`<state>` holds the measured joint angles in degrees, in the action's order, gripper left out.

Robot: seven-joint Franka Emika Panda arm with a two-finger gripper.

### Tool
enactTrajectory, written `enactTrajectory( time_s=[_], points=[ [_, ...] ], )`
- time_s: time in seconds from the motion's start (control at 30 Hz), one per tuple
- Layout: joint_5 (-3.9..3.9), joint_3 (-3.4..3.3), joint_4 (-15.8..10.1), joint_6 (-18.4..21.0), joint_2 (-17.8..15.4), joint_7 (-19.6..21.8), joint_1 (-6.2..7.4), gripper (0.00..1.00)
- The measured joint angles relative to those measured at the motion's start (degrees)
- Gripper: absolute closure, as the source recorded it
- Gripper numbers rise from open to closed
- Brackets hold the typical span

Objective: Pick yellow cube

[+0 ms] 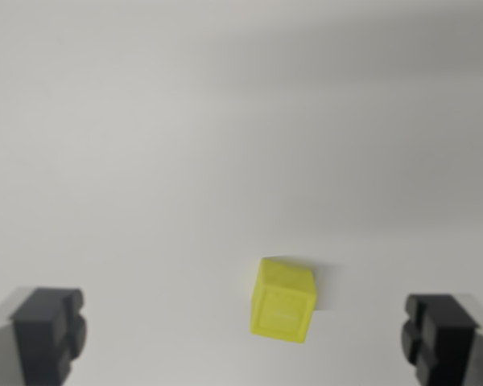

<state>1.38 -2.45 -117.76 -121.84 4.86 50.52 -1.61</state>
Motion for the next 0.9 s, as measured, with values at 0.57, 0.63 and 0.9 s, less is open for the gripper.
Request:
enactTrajectory(
  time_s=[0.57, 0.63, 0.9],
  points=[
    [-0.11, 0.0, -6.2, -5.0, -1.3, 1.3, -0.11, 0.0],
    [-0.12, 0.0, -6.9, -5.6, -1.4, 1.5, -0.12, 0.0],
    [-0.17, 0.0, -9.7, -7.9, -1.9, 2.1, -0.19, 0.0]
  ],
)
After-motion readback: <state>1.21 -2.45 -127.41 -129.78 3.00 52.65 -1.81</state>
